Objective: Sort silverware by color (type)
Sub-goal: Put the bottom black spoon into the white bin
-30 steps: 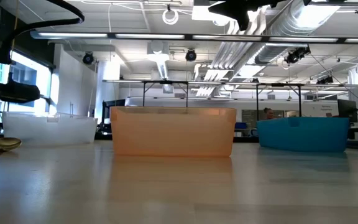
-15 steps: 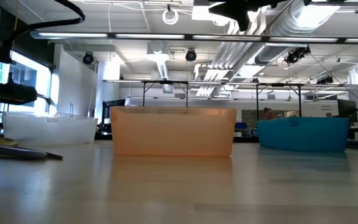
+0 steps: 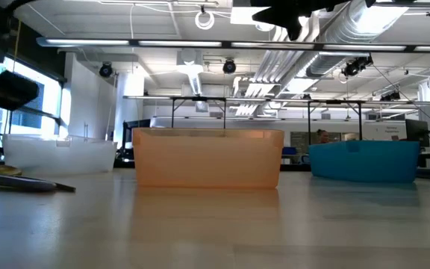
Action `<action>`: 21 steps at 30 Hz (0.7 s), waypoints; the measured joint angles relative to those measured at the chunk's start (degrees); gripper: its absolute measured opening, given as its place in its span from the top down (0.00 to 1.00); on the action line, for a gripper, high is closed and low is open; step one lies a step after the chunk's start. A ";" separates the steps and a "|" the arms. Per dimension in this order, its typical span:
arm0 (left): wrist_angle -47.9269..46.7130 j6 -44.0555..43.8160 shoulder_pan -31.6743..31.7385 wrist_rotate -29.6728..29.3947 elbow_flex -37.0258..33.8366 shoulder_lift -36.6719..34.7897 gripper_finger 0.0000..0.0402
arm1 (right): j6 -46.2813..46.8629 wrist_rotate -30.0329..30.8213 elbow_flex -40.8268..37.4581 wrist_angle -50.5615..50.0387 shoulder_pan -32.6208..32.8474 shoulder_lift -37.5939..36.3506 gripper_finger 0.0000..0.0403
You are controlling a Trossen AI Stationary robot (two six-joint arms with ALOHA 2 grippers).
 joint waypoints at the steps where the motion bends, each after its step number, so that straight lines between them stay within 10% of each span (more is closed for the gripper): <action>1: 0.01 -0.80 0.25 0.59 0.02 -1.16 1.00 | 0.00 0.00 -0.01 0.00 0.00 0.00 0.64; 11: 3.83 -8.37 7.96 3.60 0.64 -18.27 1.00 | -0.42 -0.02 0.00 0.11 0.00 0.00 0.64; 21: 18.26 -2.21 25.00 -6.81 5.52 -25.56 1.00 | -0.42 -0.04 0.00 1.00 0.01 0.00 0.64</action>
